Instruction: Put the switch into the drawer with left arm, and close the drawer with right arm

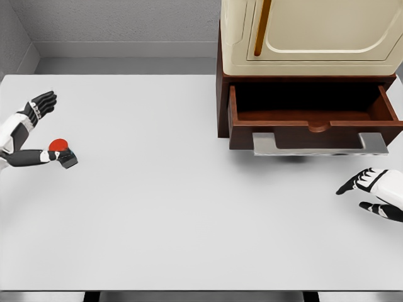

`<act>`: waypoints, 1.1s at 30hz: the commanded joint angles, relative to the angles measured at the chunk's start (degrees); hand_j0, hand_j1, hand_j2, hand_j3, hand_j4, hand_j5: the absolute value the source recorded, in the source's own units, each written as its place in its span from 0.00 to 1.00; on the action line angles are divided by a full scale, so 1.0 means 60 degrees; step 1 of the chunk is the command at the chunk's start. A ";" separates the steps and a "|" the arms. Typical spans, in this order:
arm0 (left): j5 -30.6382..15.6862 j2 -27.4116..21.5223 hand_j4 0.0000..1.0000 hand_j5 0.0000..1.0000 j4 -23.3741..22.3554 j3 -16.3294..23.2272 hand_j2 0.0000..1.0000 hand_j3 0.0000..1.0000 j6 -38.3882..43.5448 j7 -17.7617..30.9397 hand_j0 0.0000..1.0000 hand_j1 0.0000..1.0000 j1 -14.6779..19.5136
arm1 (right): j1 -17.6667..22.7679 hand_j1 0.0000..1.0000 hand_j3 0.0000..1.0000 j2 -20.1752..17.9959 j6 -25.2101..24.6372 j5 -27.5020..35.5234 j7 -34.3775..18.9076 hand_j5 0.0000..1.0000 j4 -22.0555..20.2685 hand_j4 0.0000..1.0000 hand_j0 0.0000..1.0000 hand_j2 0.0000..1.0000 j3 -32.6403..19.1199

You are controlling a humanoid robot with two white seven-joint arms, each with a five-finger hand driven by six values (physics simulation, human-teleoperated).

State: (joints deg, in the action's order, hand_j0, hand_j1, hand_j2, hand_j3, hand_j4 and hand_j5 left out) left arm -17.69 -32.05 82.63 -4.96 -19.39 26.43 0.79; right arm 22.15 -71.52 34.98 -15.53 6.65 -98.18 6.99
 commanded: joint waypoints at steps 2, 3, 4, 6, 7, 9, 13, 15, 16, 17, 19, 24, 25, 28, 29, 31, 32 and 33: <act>0.0458 -0.0020 1.00 1.00 -0.0354 -0.0052 1.00 1.00 0.0185 -0.0025 1.00 1.00 -0.0088 | 0.0000 0.66 0.66 -0.0019 0.0003 0.0055 -0.0038 0.66 0.0001 0.66 0.66 0.66 -0.0008; 0.0677 0.0009 1.00 1.00 -0.0354 -0.0038 1.00 1.00 0.0170 -0.0025 1.00 1.00 -0.0161 | 0.0000 0.67 0.67 -0.0033 0.0003 0.0055 -0.0038 0.67 -0.0013 0.67 0.67 0.67 -0.0008; 0.0766 0.0039 1.00 1.00 -0.0368 -0.0052 1.00 1.00 0.0185 -0.0040 1.00 1.00 -0.0161 | 0.0015 0.67 0.67 -0.0033 0.0003 0.0055 -0.0038 0.67 -0.0013 0.67 0.67 0.67 -0.0008; 0.0780 0.0053 1.00 1.00 -0.0558 -0.0038 1.00 1.00 0.0243 -0.0040 1.00 1.00 -0.0161 | 0.0015 0.67 0.67 -0.0033 0.0003 0.0055 -0.0038 0.67 -0.0013 0.67 0.67 0.67 -0.0008; 0.0795 0.0053 1.00 1.00 -0.0617 -0.0038 1.00 1.00 0.0243 -0.0040 1.00 1.00 -0.0147 | 0.0015 0.67 0.67 -0.0033 0.0003 0.0055 -0.0038 0.67 -0.0013 0.67 0.67 0.67 -0.0008; 0.0810 0.0083 1.00 1.00 -0.0910 -0.0008 1.00 1.00 0.0273 -0.0040 1.00 1.00 -0.0088 | 0.0015 0.69 0.69 -0.0063 0.0003 0.0040 -0.0053 0.69 -0.0028 0.69 0.69 0.69 -0.0008; 0.0810 0.0317 1.00 1.00 -0.1379 0.0138 1.00 1.00 0.0229 -0.0040 1.00 1.00 0.0117 | 0.0015 0.69 0.69 -0.0077 0.0003 0.0040 -0.0053 0.69 -0.0101 0.69 0.69 0.69 -0.0008; 0.1248 0.0551 1.00 1.00 -0.1584 0.0138 1.00 1.00 0.0185 -0.0054 1.00 1.00 0.0351 | 0.0015 0.69 0.69 -0.0077 0.0003 0.0025 -0.0053 0.69 -0.0116 0.69 0.69 0.69 -0.0008; 0.1659 0.0858 1.00 1.00 -0.1672 0.0065 1.00 1.00 0.0126 -0.0054 1.00 1.00 0.0541 | 0.0015 0.69 0.69 -0.0077 0.0003 0.0025 -0.0053 0.69 -0.0116 0.69 0.69 0.69 -0.0008; 0.1762 0.0932 1.00 1.00 -0.1759 0.0036 1.00 1.00 -0.0005 -0.0142 1.00 1.00 0.0585 | 0.0015 0.69 0.69 -0.0077 0.0003 0.0026 -0.0067 0.69 -0.0116 0.69 0.69 0.69 -0.0008; 0.1762 0.1005 1.00 1.00 -0.2097 0.0036 1.00 1.00 -0.0474 -0.0230 1.00 1.00 0.0688 | 0.0015 0.69 0.69 -0.0092 0.0003 0.0025 -0.0067 0.69 -0.0131 0.69 0.69 0.69 -0.0022; 0.1791 0.1123 1.00 1.00 -0.2404 0.0065 1.00 1.00 -0.0635 -0.0245 1.00 1.00 0.0747 | 0.0015 0.70 0.70 -0.0121 0.0003 0.0025 -0.0053 0.70 -0.0131 0.70 0.70 0.70 -0.0022; 0.1791 0.1123 1.00 1.00 -0.2419 0.0065 1.00 1.00 -0.0621 -0.0245 1.00 1.00 0.0747 | 0.0015 0.70 0.70 -0.0121 0.0003 0.0025 -0.0067 0.70 -0.0116 0.70 0.70 0.70 -0.0022; 0.1791 0.1108 1.00 1.00 -0.2566 0.0065 1.00 1.00 -0.0635 -0.0245 1.00 1.00 0.0747 | 0.0015 0.70 0.70 -0.0121 0.0003 0.0025 -0.0053 0.70 -0.0116 0.70 0.70 0.70 -0.0022; 0.1791 0.1108 1.00 1.00 -0.2566 0.0065 1.00 1.00 -0.0650 -0.0245 1.00 1.00 0.0747 | 0.0015 0.70 0.70 -0.0121 0.0003 0.0025 -0.0053 0.70 -0.0116 0.70 0.70 0.70 -0.0022; 0.1791 0.1093 1.00 1.00 -0.2566 0.0036 1.00 1.00 -0.0650 -0.0245 1.00 1.00 0.0732 | 0.0015 0.70 0.70 -0.0121 0.0003 0.0025 -0.0053 0.70 -0.0087 0.70 0.70 0.70 -0.0022; 0.1791 0.1079 0.97 0.97 -0.2580 0.0021 0.97 0.97 -0.0650 -0.0245 0.97 0.97 0.0732 | 0.0000 0.70 0.70 -0.0136 0.0003 0.0025 -0.0053 0.70 -0.0101 0.70 0.70 0.70 -0.0022; 0.1791 0.1064 0.97 0.97 -0.2624 0.0021 0.97 0.97 -0.0650 -0.0245 0.97 0.97 0.0732 | 0.0000 0.70 0.70 -0.0136 0.0003 0.0025 -0.0053 0.70 -0.0087 0.70 0.70 0.70 -0.0022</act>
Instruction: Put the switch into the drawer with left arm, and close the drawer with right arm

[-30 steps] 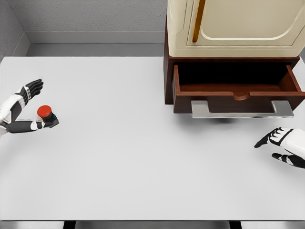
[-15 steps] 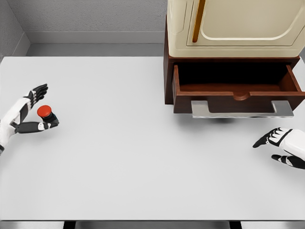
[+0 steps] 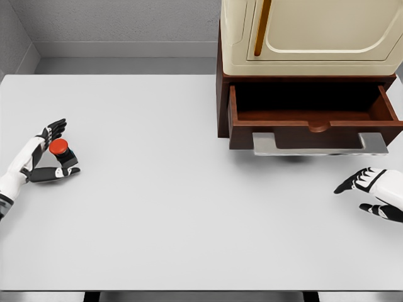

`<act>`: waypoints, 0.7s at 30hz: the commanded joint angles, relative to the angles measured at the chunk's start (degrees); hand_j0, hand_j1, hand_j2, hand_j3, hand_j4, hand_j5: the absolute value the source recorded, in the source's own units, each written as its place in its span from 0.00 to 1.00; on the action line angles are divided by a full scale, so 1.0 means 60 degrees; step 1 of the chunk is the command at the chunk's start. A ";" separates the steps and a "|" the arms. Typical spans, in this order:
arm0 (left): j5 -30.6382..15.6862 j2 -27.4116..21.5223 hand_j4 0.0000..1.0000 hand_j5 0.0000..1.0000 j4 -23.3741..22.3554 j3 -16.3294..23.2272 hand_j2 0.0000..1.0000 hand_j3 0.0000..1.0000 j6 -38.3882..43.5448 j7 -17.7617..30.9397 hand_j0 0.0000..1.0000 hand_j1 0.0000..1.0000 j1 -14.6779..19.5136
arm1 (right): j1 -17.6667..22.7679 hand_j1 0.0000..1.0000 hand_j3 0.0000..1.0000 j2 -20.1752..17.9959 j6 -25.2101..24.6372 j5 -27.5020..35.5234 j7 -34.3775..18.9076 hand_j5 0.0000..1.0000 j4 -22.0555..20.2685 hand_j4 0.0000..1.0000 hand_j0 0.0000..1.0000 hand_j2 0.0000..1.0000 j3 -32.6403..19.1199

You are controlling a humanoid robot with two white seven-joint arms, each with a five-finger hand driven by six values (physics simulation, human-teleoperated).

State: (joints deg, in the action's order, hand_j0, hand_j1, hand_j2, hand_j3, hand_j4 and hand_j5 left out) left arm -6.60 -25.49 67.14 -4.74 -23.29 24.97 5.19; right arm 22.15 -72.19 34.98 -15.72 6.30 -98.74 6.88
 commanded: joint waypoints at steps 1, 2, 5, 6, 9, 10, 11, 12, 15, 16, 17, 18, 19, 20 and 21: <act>-0.0071 -0.0044 0.90 0.90 -0.0058 -0.0016 0.90 0.90 0.0000 -0.0002 0.90 0.90 0.0000 | 0.0000 0.70 0.70 -0.0039 0.0003 0.0057 0.0005 0.70 0.0006 0.70 0.70 0.70 -0.0004; -0.0071 -0.0044 0.90 0.90 -0.0058 -0.0016 0.90 0.90 0.0000 -0.0002 0.90 0.90 0.0000 | 0.0000 0.70 0.70 -0.0039 0.0003 0.0057 0.0005 0.70 -0.0008 0.70 0.70 0.70 -0.0004; -0.0086 -0.0058 0.84 0.84 -0.0087 -0.0016 0.84 0.84 0.0000 -0.0002 0.84 0.84 0.0000 | 0.0000 0.70 0.70 -0.0083 0.0003 0.0057 0.0005 0.70 -0.0008 0.70 0.70 0.70 -0.0004; -0.0086 -0.0059 0.75 0.75 -0.0087 -0.0016 0.75 0.75 0.0000 -0.0002 0.75 0.75 -0.0044 | 0.0000 0.70 0.70 -0.0083 0.0003 0.0057 0.0005 0.70 -0.0008 0.70 0.70 0.70 -0.0004; -0.0100 -0.0058 0.63 0.63 -0.0087 -0.0016 0.63 0.63 -0.0015 -0.0002 0.63 0.63 -0.0073 | 0.0000 0.70 0.70 -0.0083 0.0003 0.0057 0.0005 0.70 -0.0008 0.70 0.70 0.70 -0.0004; -0.0086 -0.0058 0.57 0.57 -0.0072 -0.0016 0.57 0.57 -0.0015 -0.0002 0.57 0.57 -0.0073 | 0.0000 0.70 0.70 -0.0098 0.0003 0.0057 0.0005 0.70 -0.0008 0.70 0.70 0.70 -0.0004; -0.0086 -0.0044 0.47 0.47 -0.0058 -0.0016 0.47 0.47 -0.0117 -0.0002 0.47 0.47 -0.0088 | 0.0000 0.70 0.70 -0.0098 0.0003 0.0057 0.0005 0.70 -0.0008 0.70 0.70 0.70 -0.0004; -0.0086 -0.0044 0.42 0.42 -0.0058 -0.0016 0.42 0.42 -0.0380 -0.0002 0.42 0.42 -0.0088 | 0.0000 0.70 0.70 -0.0098 0.0003 0.0057 0.0005 0.70 -0.0008 0.70 0.70 0.70 -0.0004; -0.0086 -0.0029 0.39 0.39 0.0016 -0.0030 0.39 0.39 -0.0395 0.0013 0.39 0.39 -0.0073 | 0.0000 0.72 0.72 -0.0171 0.0003 0.0057 0.0005 0.72 0.0006 0.72 0.72 0.72 -0.0004; -0.0086 -0.0029 0.39 0.39 0.0016 -0.0031 0.39 0.39 -0.0395 0.0013 0.39 0.39 -0.0015 | 0.0000 0.73 0.73 -0.0171 0.0003 0.0057 0.0005 0.73 0.0006 0.73 0.73 0.73 -0.0004; -0.0086 -0.0029 0.36 0.36 0.0118 -0.0016 0.36 0.36 -0.0395 0.0013 0.36 0.36 -0.0015 | 0.0000 0.73 0.73 -0.0186 0.0003 0.0057 0.0005 0.73 0.0021 0.73 0.73 0.73 -0.0004; -0.0086 -0.0015 0.36 0.36 0.0352 -0.0016 0.36 0.36 -0.0381 0.0013 0.36 0.36 -0.0044 | 0.0000 0.73 0.73 -0.0186 0.0003 0.0057 0.0005 0.73 0.0036 0.73 0.73 0.73 -0.0004; -0.0086 -0.0015 0.36 0.36 0.0601 -0.0016 0.36 0.36 -0.0337 0.0013 0.36 0.36 -0.0073 | 0.0000 0.73 0.73 -0.0186 0.0003 0.0057 0.0005 0.73 0.0021 0.73 0.73 0.73 -0.0004; -0.0071 -0.0029 0.36 0.36 0.0718 -0.0016 0.36 0.36 -0.0322 0.0013 0.36 0.36 -0.0073 | 0.0000 0.73 0.73 -0.0186 0.0003 0.0057 0.0005 0.73 0.0036 0.73 0.73 0.73 -0.0004; -0.0071 -0.0044 0.36 0.36 0.0851 -0.0001 0.36 0.36 -0.0293 0.0027 0.36 0.36 -0.0059 | 0.0000 0.73 0.73 -0.0200 0.0003 0.0057 0.0005 0.73 0.0050 0.73 0.73 0.73 -0.0004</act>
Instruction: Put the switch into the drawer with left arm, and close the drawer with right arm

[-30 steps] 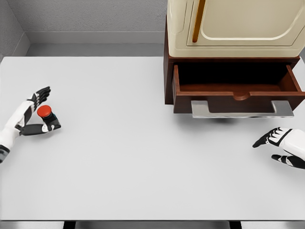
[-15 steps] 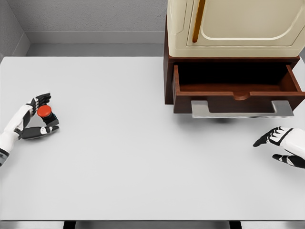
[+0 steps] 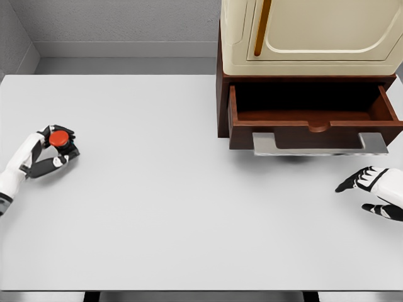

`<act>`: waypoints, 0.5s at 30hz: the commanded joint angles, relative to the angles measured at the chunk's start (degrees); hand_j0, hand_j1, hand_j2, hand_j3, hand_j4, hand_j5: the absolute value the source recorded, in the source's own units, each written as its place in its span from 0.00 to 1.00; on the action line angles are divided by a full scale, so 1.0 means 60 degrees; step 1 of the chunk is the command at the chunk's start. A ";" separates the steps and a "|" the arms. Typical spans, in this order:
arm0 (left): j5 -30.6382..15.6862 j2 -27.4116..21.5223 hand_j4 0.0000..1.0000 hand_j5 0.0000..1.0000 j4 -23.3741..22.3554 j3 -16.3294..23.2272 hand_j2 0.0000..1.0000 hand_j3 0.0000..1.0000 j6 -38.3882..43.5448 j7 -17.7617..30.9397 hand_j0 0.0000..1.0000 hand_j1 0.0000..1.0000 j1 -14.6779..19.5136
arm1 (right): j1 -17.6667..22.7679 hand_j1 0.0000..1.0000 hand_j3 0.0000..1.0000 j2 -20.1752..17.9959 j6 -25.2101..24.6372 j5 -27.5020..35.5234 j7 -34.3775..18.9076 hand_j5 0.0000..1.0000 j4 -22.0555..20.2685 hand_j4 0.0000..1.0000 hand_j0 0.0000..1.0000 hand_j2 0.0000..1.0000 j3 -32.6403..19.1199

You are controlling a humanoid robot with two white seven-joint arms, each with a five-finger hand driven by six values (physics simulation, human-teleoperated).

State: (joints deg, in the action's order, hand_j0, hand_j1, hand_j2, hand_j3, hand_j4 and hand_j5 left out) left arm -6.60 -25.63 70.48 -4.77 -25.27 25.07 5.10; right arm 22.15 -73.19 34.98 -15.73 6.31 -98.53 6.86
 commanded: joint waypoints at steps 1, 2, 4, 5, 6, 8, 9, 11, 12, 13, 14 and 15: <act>-0.0058 -0.0049 0.36 0.36 0.0455 0.0048 0.36 0.36 0.0037 0.0010 0.36 0.36 0.0015 | 0.0000 0.73 0.73 -0.0062 0.0003 0.0058 0.0004 0.73 0.0016 0.73 0.73 0.73 -0.0001; -0.0043 -0.0049 0.36 0.36 0.0601 0.0077 0.36 0.36 0.0066 0.0010 0.36 0.36 0.0015 | 0.0000 0.73 0.73 -0.0076 0.0003 0.0058 0.0004 0.73 0.0001 0.73 0.73 0.73 -0.0016; -0.0028 -0.0035 0.36 0.36 0.0763 0.0165 0.36 0.36 0.0081 0.0010 0.36 0.36 0.0044 | 0.0015 0.73 0.73 -0.0135 0.0003 0.0058 0.0004 0.73 0.0001 0.73 0.73 0.73 -0.0001; 0.0074 -0.0005 0.36 0.36 0.0777 0.0238 0.36 0.36 0.0081 0.0010 0.36 0.36 0.0059 | 0.0015 0.73 0.73 -0.0164 0.0003 0.0058 0.0004 0.73 0.0001 0.73 0.73 0.73 -0.0001; 0.0074 0.0024 0.36 0.36 0.0865 0.0355 0.36 0.36 0.0081 0.0011 0.36 0.36 0.0073 | 0.0015 0.73 0.73 -0.0164 0.0003 0.0058 0.0004 0.73 0.0001 0.73 0.73 0.73 -0.0001; 0.0118 0.0039 0.36 0.36 0.1158 0.0619 0.36 0.36 0.0095 0.0011 0.36 0.36 0.0234 | 0.0015 0.73 0.73 -0.0267 0.0003 0.0058 0.0004 0.73 0.0016 0.73 0.73 0.73 -0.0002; 0.0118 0.0039 0.36 0.36 0.1232 0.0795 0.36 0.36 0.0095 0.0010 0.36 0.36 0.0293 | 0.0015 0.73 0.73 -0.0281 0.0003 0.0058 0.0004 0.73 0.0016 0.73 0.73 0.73 -0.0016; 0.0118 0.0039 0.36 0.36 0.1305 0.1117 0.36 0.36 0.0081 0.0010 0.36 0.36 0.0527 | 0.0015 0.73 0.73 -0.0311 0.0003 0.0058 0.0018 0.73 0.0016 0.73 0.73 0.73 -0.0002; 0.0118 0.0039 0.36 0.36 0.1451 0.1322 0.36 0.36 0.0081 0.0011 0.36 0.36 0.0659 | 0.0015 0.73 0.73 -0.0325 0.0003 0.0058 0.0004 0.73 0.0016 0.73 0.73 0.73 -0.0016; 0.0118 0.0068 0.36 0.36 0.1466 0.1425 0.36 0.36 0.0081 0.0010 0.36 0.36 0.0703 | 0.0015 0.73 0.73 -0.0325 0.0003 0.0058 0.0004 0.73 0.0016 0.73 0.73 0.73 -0.0016; 0.0104 0.0199 0.36 0.36 0.1466 0.1469 0.36 0.36 0.0081 0.0010 0.36 0.36 0.0747 | 0.0014 0.73 0.73 -0.0325 0.0003 0.0058 0.0004 0.73 0.0030 0.73 0.73 0.73 -0.0016; 0.0133 0.0346 0.36 0.36 0.1451 0.1498 0.36 0.36 0.0081 0.0010 0.36 0.36 0.0879 | 0.0000 0.73 0.73 -0.0311 0.0003 0.0058 0.0004 0.73 0.0030 0.73 0.73 0.73 -0.0016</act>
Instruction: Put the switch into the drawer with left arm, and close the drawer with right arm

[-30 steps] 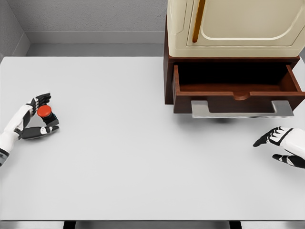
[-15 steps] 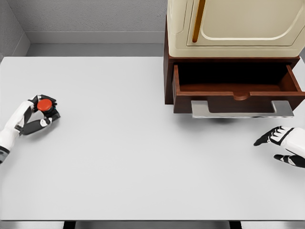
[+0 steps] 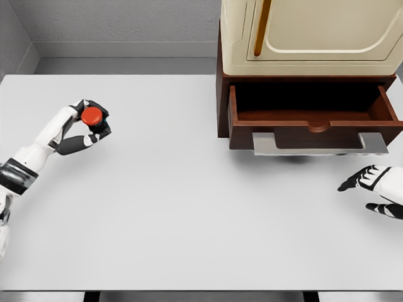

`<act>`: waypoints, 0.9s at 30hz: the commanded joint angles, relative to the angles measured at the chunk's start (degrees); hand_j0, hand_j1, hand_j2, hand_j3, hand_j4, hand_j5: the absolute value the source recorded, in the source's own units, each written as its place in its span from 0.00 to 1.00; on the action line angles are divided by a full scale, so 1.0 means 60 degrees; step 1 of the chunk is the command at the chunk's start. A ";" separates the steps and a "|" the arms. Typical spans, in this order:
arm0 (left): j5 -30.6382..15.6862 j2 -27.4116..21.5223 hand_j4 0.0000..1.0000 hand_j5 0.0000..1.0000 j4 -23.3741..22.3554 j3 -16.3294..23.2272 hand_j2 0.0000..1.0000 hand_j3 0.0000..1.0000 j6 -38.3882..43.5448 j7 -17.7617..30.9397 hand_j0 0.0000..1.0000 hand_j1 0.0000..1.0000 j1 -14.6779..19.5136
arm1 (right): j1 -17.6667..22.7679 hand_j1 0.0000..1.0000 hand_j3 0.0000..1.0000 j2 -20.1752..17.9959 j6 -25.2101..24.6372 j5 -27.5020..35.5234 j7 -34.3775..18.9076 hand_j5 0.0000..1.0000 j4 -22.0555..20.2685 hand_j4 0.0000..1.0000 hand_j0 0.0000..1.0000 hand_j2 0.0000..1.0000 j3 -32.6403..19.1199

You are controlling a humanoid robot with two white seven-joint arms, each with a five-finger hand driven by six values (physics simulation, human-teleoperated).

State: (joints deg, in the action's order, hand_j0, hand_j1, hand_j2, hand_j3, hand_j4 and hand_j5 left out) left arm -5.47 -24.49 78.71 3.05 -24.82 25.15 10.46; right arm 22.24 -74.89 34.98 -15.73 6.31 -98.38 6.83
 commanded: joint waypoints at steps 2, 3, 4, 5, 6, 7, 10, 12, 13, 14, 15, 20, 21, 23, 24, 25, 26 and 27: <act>-0.0069 0.0273 0.36 0.36 0.0079 0.0414 0.36 0.36 0.0005 -0.0002 0.36 0.36 0.0175 | 0.0000 0.73 0.73 -0.0028 0.0003 0.0058 0.0004 0.73 0.0005 0.73 0.73 0.73 0.0003; -0.0069 0.0288 0.36 0.36 0.0094 0.0531 0.36 0.36 0.0005 -0.0002 0.36 0.36 0.0220 | 0.0000 0.73 0.73 -0.0028 0.0003 0.0058 0.0004 0.73 0.0005 0.73 0.73 0.73 -0.0011; -0.0069 0.0346 0.36 0.36 0.0094 0.0590 0.36 0.36 0.0005 0.0012 0.36 0.36 0.0263 | -0.0015 0.73 0.73 -0.0028 0.0003 0.0058 0.0004 0.73 0.0019 0.73 0.73 0.73 -0.0011; -0.0054 0.0522 0.36 0.36 0.0094 0.0605 0.36 0.36 0.0005 -0.0002 0.36 0.36 0.0322 | -0.0014 0.73 0.73 -0.0028 0.0003 0.0058 0.0004 0.73 0.0019 0.73 0.73 0.73 -0.0011; 0.0004 0.0566 0.36 0.36 0.0123 0.0620 0.36 0.36 0.0005 0.0012 0.36 0.36 0.0337 | -0.0014 0.73 0.73 -0.0028 0.0003 0.0058 0.0004 0.73 0.0049 0.73 0.73 0.73 -0.0011; 0.0165 0.0683 0.36 0.36 0.0328 0.0605 0.36 0.36 0.0005 0.0012 0.36 0.36 0.0366 | 0.0000 0.73 0.73 -0.0028 0.0003 0.0058 0.0004 0.73 0.0063 0.73 0.73 0.73 -0.0011; 0.0429 0.1064 0.36 0.36 0.0446 0.0620 0.36 0.36 0.0005 0.0012 0.36 0.36 0.0454 | -0.0015 0.73 0.73 -0.0028 0.0003 0.0058 0.0004 0.73 0.0093 0.73 0.73 0.73 -0.0011; 0.0502 0.1254 0.36 0.36 0.0533 0.0649 0.36 0.36 0.0005 0.0012 0.36 0.36 0.0542 | -0.0015 0.73 0.73 -0.0028 0.0003 0.0058 0.0004 0.73 0.0093 0.73 0.73 0.73 -0.0011; 0.0575 0.1328 0.36 0.36 0.0607 0.0707 0.36 0.36 0.0005 0.0012 0.36 0.36 0.0586 | -0.0015 0.73 0.73 -0.0028 0.0003 0.0058 0.0004 0.73 0.0093 0.73 0.73 0.73 -0.0011; 0.0634 0.1357 0.36 0.36 0.0636 0.0751 0.36 0.36 0.0005 0.0012 0.36 0.36 0.0601 | -0.0015 0.73 0.73 -0.0028 0.0003 0.0058 0.0004 0.73 0.0093 0.73 0.73 0.73 -0.0011; 0.0649 0.1386 0.36 0.36 0.0782 0.0810 0.36 0.36 0.0005 0.0012 0.36 0.36 0.0630 | -0.0015 0.73 0.73 -0.0028 0.0003 0.0058 0.0004 0.73 0.0093 0.73 0.73 0.73 -0.0011; 0.1205 0.1767 0.36 0.36 0.1236 0.0942 0.36 0.36 -0.0009 -0.0002 0.36 0.36 0.0791 | -0.0015 0.73 0.73 -0.0028 0.0003 0.0058 0.0004 0.73 0.0151 0.73 0.73 0.73 -0.0011; 0.1293 0.1811 0.36 0.36 0.1456 0.0942 0.36 0.36 -0.0009 -0.0002 0.36 0.36 0.0791 | -0.0015 0.73 0.73 -0.0028 0.0003 0.0072 -0.0011 0.73 0.0166 0.73 0.73 0.73 -0.0011; 0.1630 0.1840 0.36 0.36 0.1793 0.0942 0.36 0.36 -0.0024 -0.0002 0.36 0.36 0.0893 | -0.0015 0.74 0.74 -0.0028 0.0003 0.0072 -0.0011 0.74 0.0151 0.74 0.74 0.74 -0.0011; 0.1879 0.2001 0.36 0.36 0.1866 0.0927 0.36 0.36 -0.0039 -0.0002 0.36 0.36 0.0937 | -0.0015 0.74 0.74 -0.0028 0.0003 0.0072 -0.0011 0.74 0.0166 0.74 0.74 0.74 -0.0011; 0.2347 0.2148 0.36 0.36 0.2086 0.0927 0.36 0.36 -0.0024 -0.0002 0.36 0.36 0.0996 | -0.0015 0.74 0.74 -0.0028 0.0003 0.0072 -0.0011 0.74 0.0151 0.74 0.74 0.74 -0.0011; 0.2611 0.2192 0.36 0.36 0.2232 0.0913 0.36 0.36 -0.0009 -0.0017 0.36 0.36 0.1011 | -0.0015 0.74 0.74 -0.0028 0.0003 0.0072 -0.0011 0.74 0.0151 0.74 0.74 0.74 -0.0011; 0.2831 0.2280 0.36 0.36 0.2335 0.0913 0.36 0.36 -0.0009 -0.0017 0.36 0.36 0.1098 | -0.0015 0.74 0.74 -0.0043 0.0003 0.0058 -0.0011 0.74 0.0137 0.74 0.74 0.74 -0.0011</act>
State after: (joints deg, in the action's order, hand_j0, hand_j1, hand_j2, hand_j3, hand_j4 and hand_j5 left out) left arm 8.86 -11.88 90.90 8.59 -24.99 25.17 17.31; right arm 22.15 -74.96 34.98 -15.69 6.23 -97.51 6.79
